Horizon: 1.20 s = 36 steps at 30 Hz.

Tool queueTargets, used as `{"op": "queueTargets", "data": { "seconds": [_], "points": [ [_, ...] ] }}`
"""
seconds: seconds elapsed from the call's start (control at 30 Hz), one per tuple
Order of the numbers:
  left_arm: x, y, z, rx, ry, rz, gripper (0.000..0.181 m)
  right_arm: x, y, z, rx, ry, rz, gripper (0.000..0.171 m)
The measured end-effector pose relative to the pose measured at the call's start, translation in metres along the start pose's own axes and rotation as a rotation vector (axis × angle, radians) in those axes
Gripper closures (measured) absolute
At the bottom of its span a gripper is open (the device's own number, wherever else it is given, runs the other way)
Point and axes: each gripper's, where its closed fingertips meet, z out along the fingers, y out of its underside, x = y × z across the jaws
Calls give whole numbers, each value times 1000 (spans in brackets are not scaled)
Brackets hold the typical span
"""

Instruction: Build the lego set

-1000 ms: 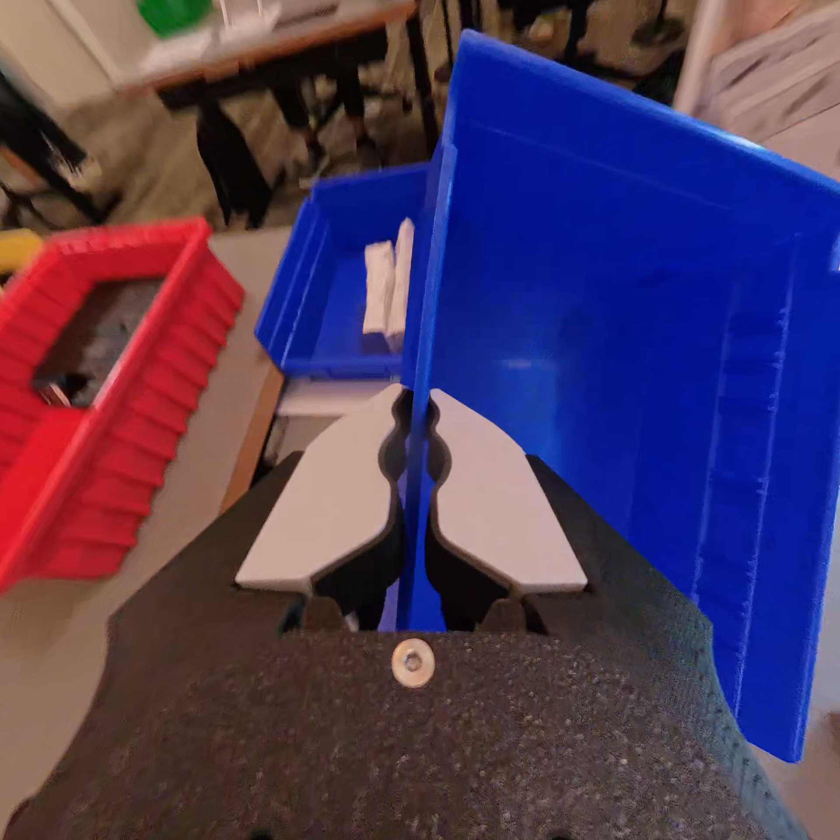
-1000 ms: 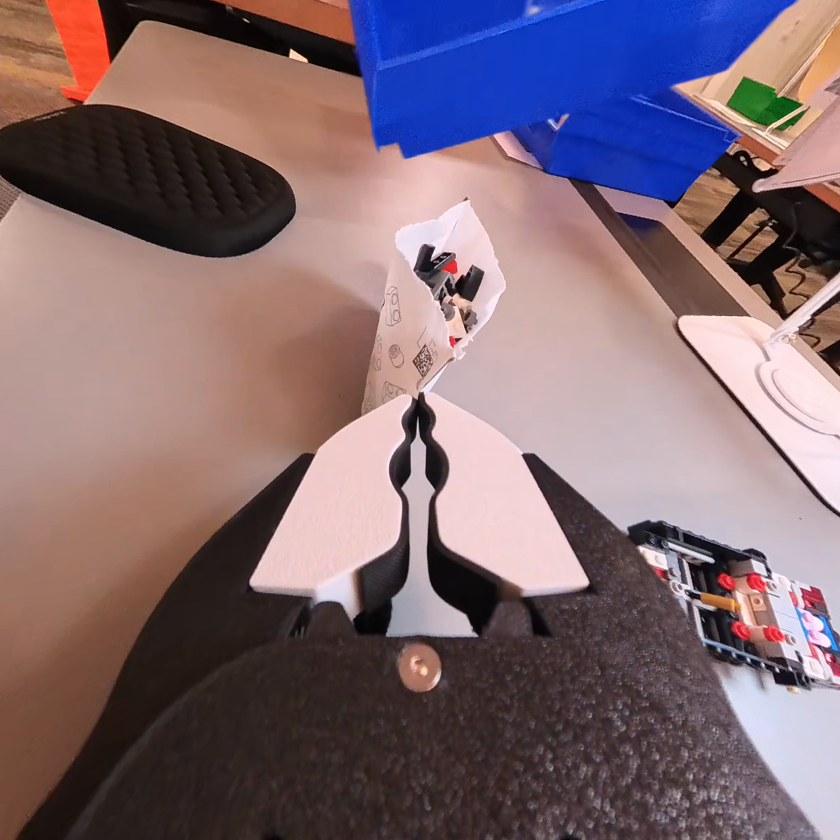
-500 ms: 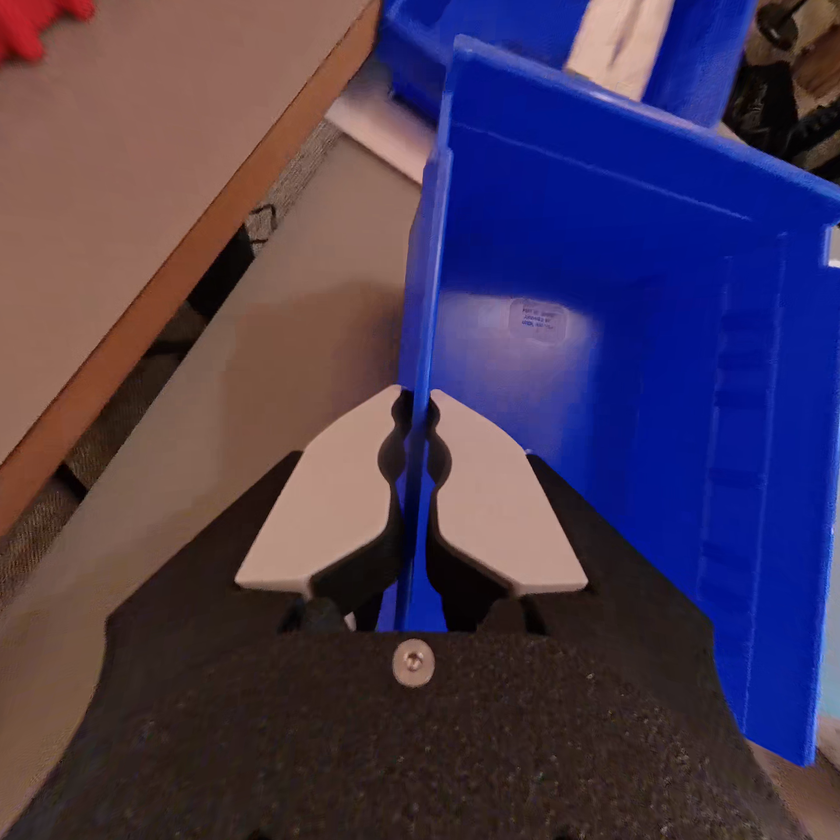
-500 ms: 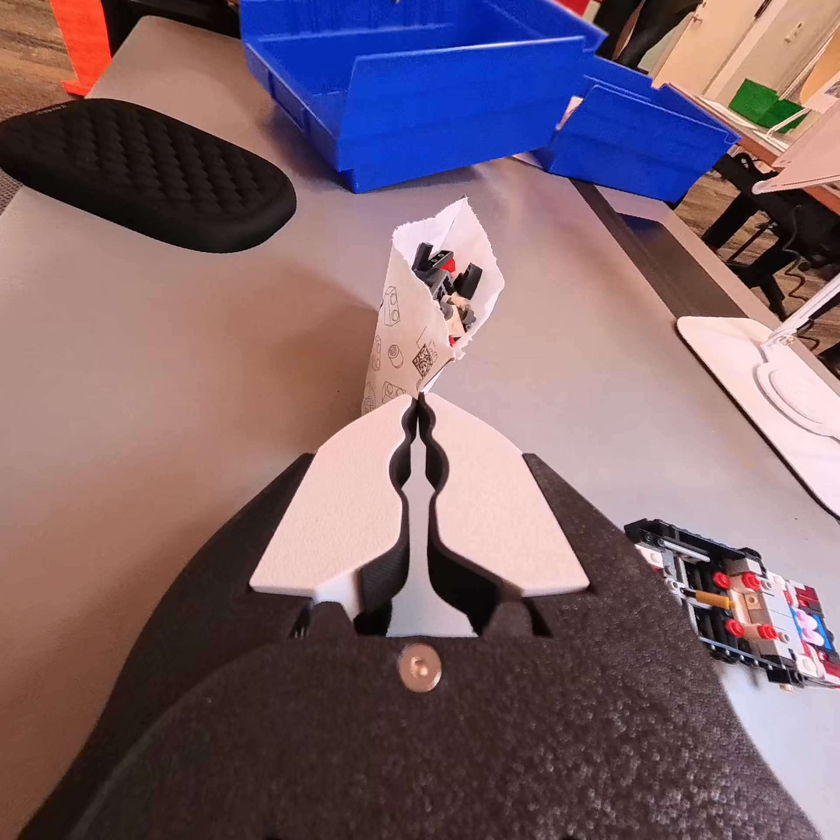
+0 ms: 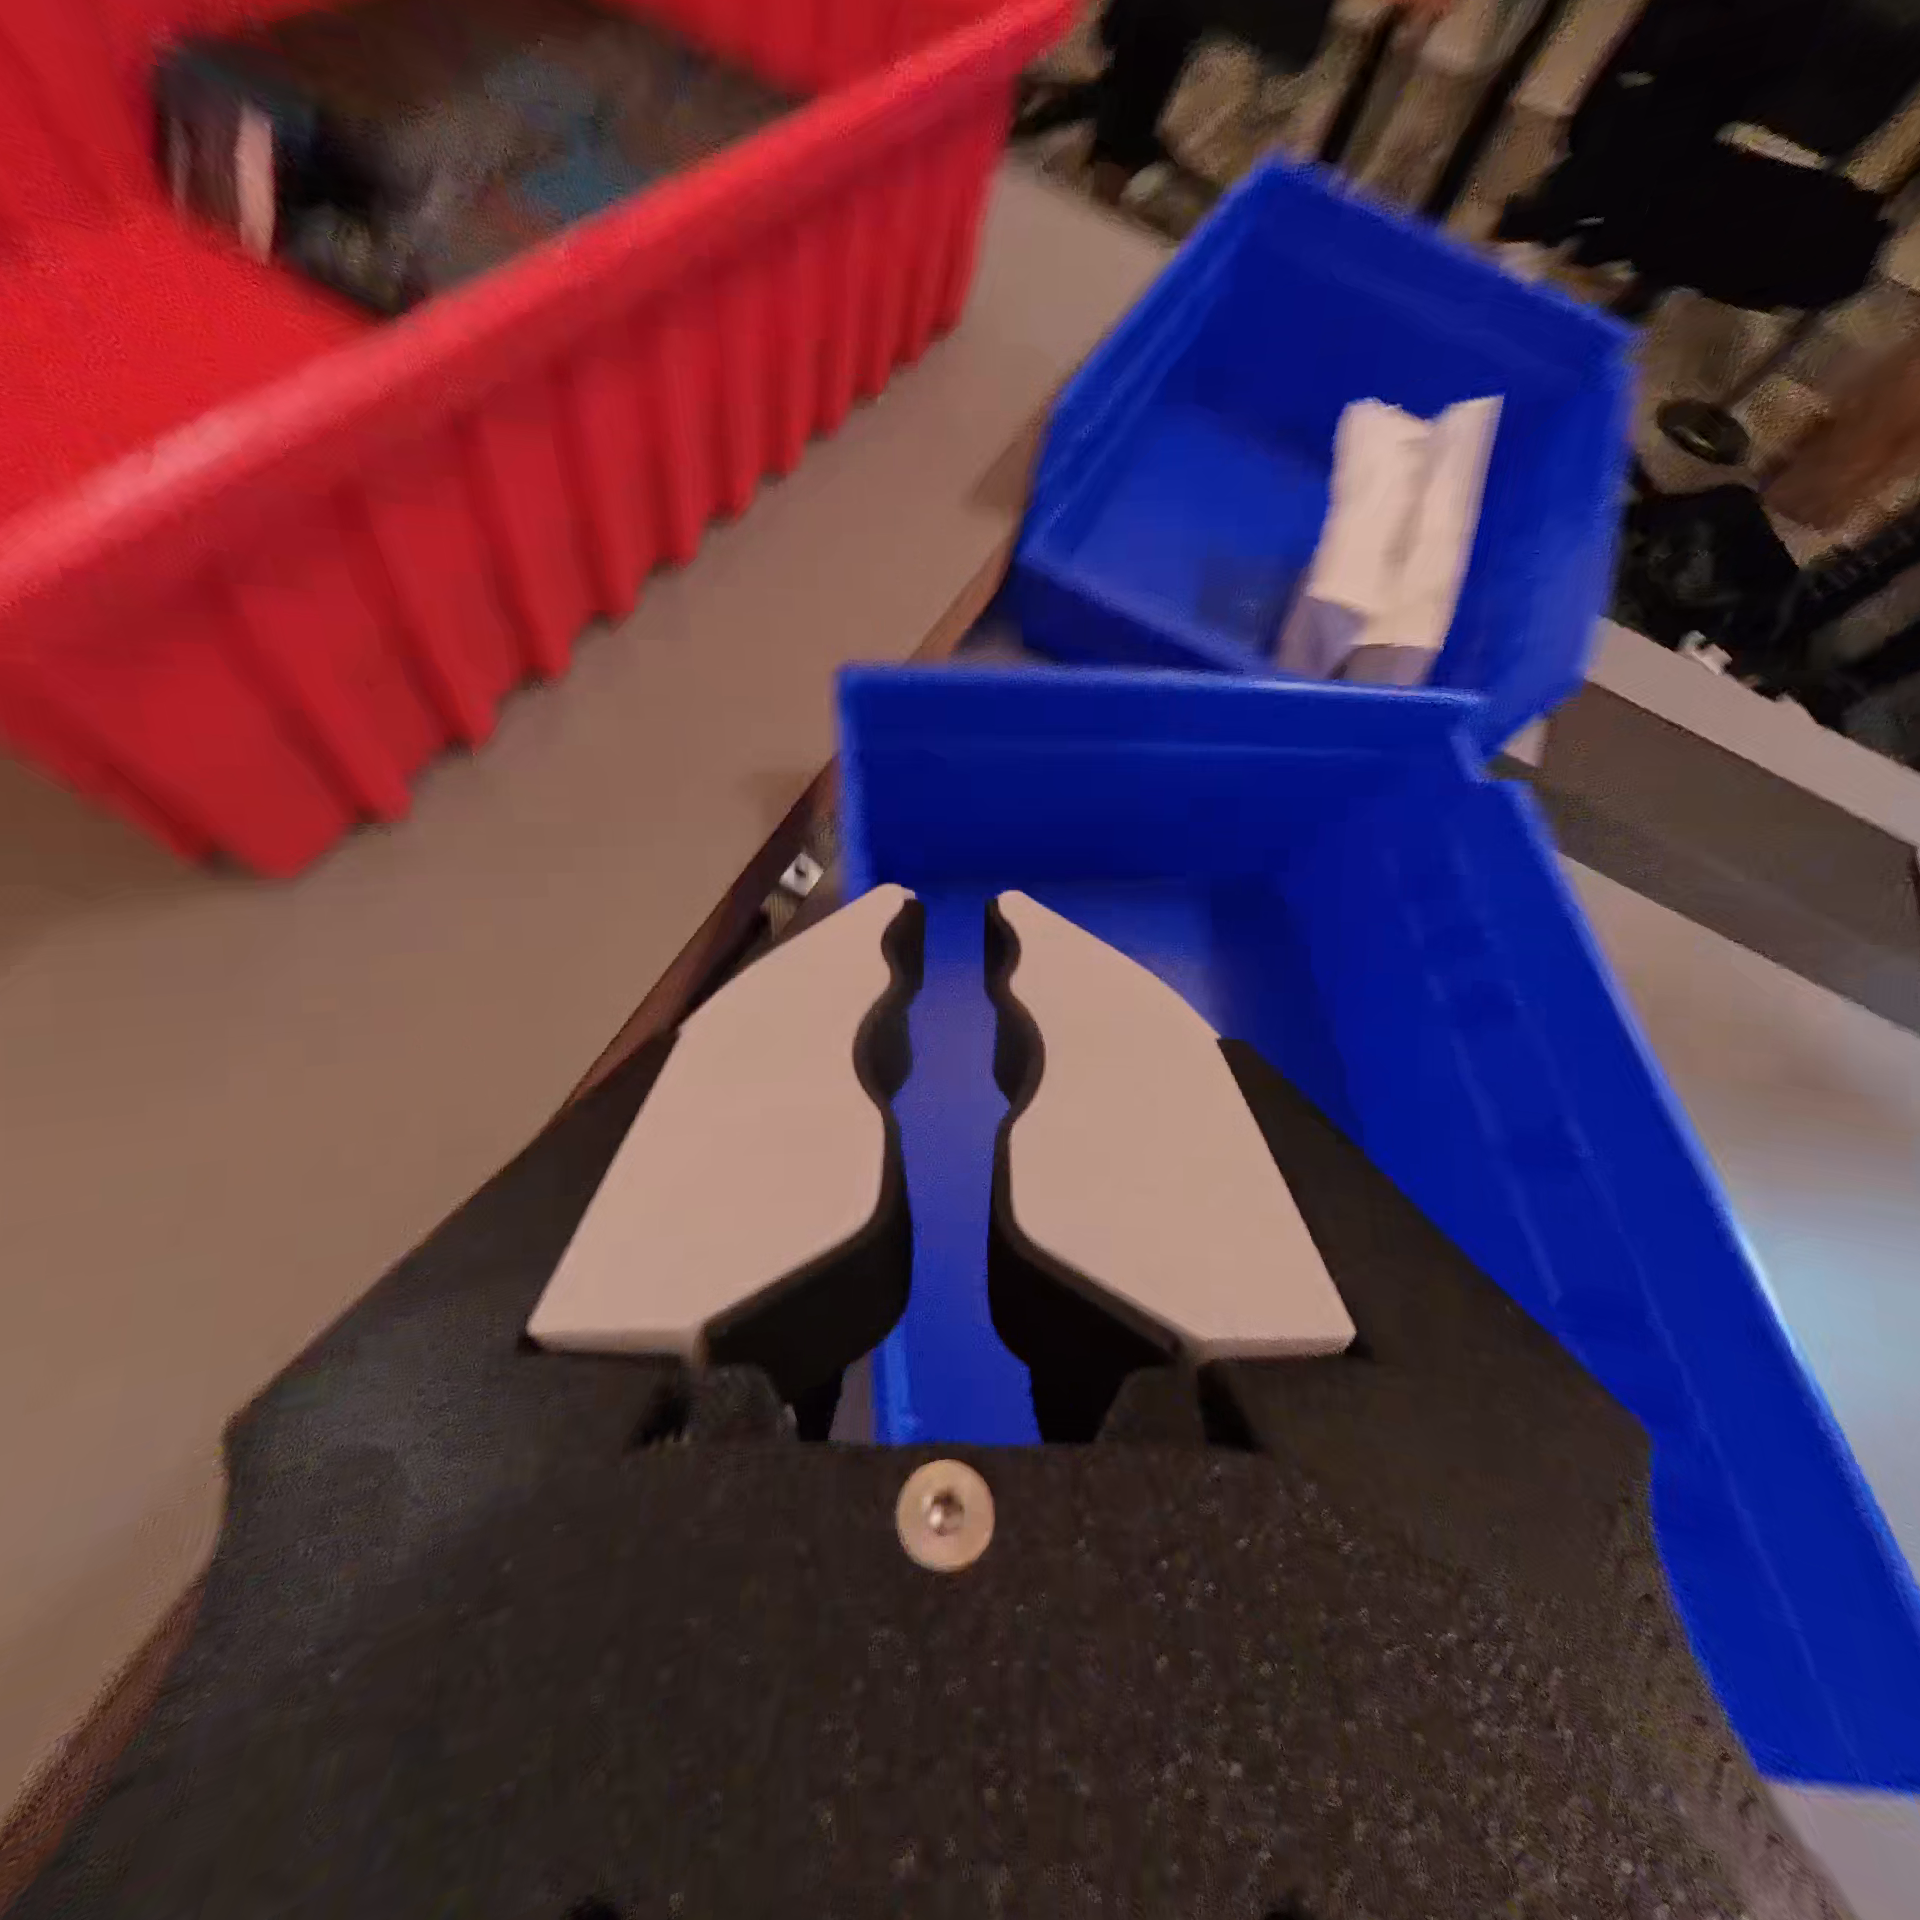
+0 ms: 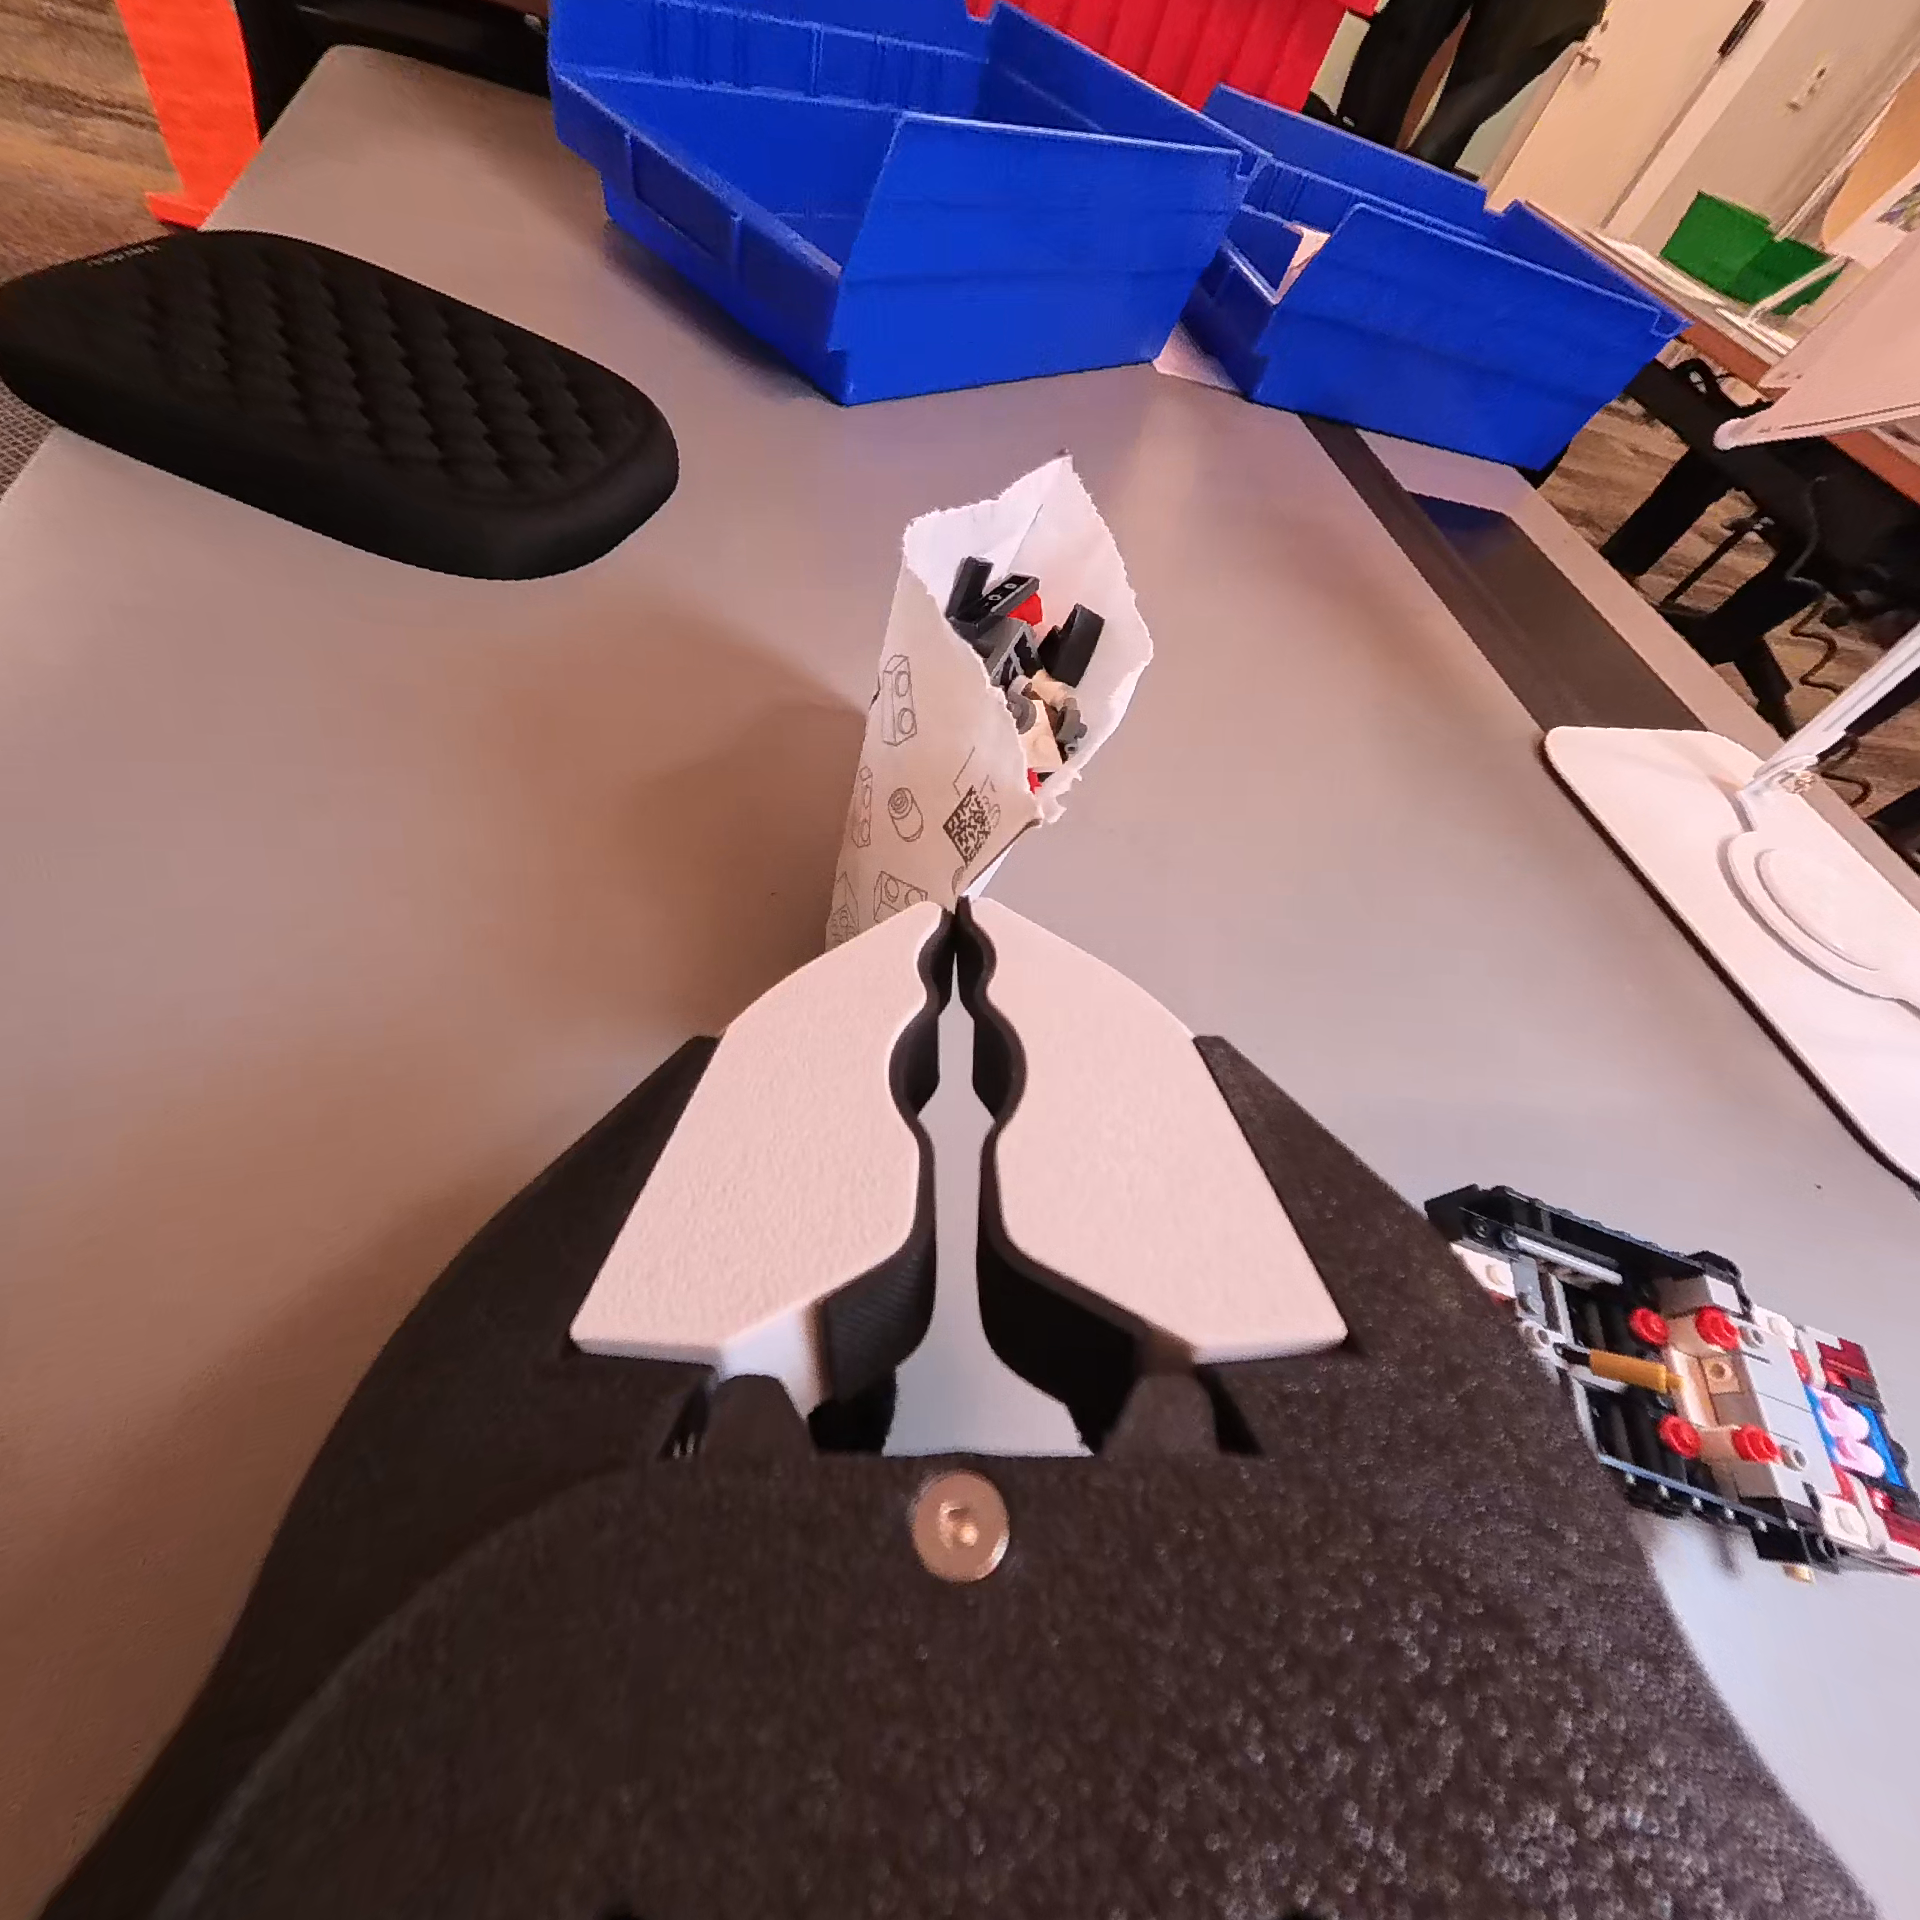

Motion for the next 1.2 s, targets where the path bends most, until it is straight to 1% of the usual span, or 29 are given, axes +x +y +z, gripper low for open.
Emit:
{"op": "queueTargets", "data": {
  "seconds": [0.03, 0.1, 0.13, 0.2, 0.27, 0.37, 0.43, 0.47, 0.57, 0.63, 0.7, 0.77, 0.83, 0.9, 0.93, 1.03, 1.2],
  "points": [
    [20, -8, -7, 35, 44, 86, 170, 0, 0, 0, 1, -2, 3, 171],
    [75, -18, -26, 108, 176, 254, 167, 1, 1, 0, 3, -6, 0, 171],
    [110, -17, -39, 143, 273, 330, 166, 1, 1, 0, 4, -10, -3, 171],
    [185, -1, -70, 183, 504, 457, 167, 1, 1, -1, 1, -16, -18, 171],
    [259, 32, -107, 193, 758, 553, 168, 1, 2, -3, 0, -27, -40, 171],
    [353, 106, -159, 162, 1121, 670, 162, 2, 4, -10, 2, -61, -79, 171],
    [394, 160, -171, 96, 1286, 730, 150, 7, 7, -17, 5, -68, -88, 171],
    [408, 184, -171, 57, 1345, 754, 142, 10, 10, -21, 5, -76, -81, 171],
    [426, 237, -163, -84, 1506, 777, 124, 19, 17, -32, 4, -78, -38, 171],
    [429, 254, -168, -138, 1629, 738, 120, 26, 22, -37, -3, -63, -12, 171],
    [426, 273, -166, -170, 1658, 793, 121, 28, 25, -40, -5, -62, 0, 171],
    [420, 301, -158, -217, 1615, 931, 121, 28, 24, -40, -3, -71, 11, 171],
    [418, 318, -155, -232, 1591, 1009, 129, 28, 23, -38, 4, -75, 30, 171],
    [420, 321, -153, -208, 1549, 1037, 164, 28, 23, -36, 11, -78, 53, 171],
    [420, 322, -150, -190, 1520, 1060, 172, 27, 22, -36, 17, -80, 60, 171],
    [421, 321, -148, -152, 1492, 1081, 179, 28, 21, -34, 24, -76, 75, 171],
    [429, 324, -149, -118, 1472, 1097, 180, 24, 19, -31, 38, -89, 89, 170]
  ]
}}
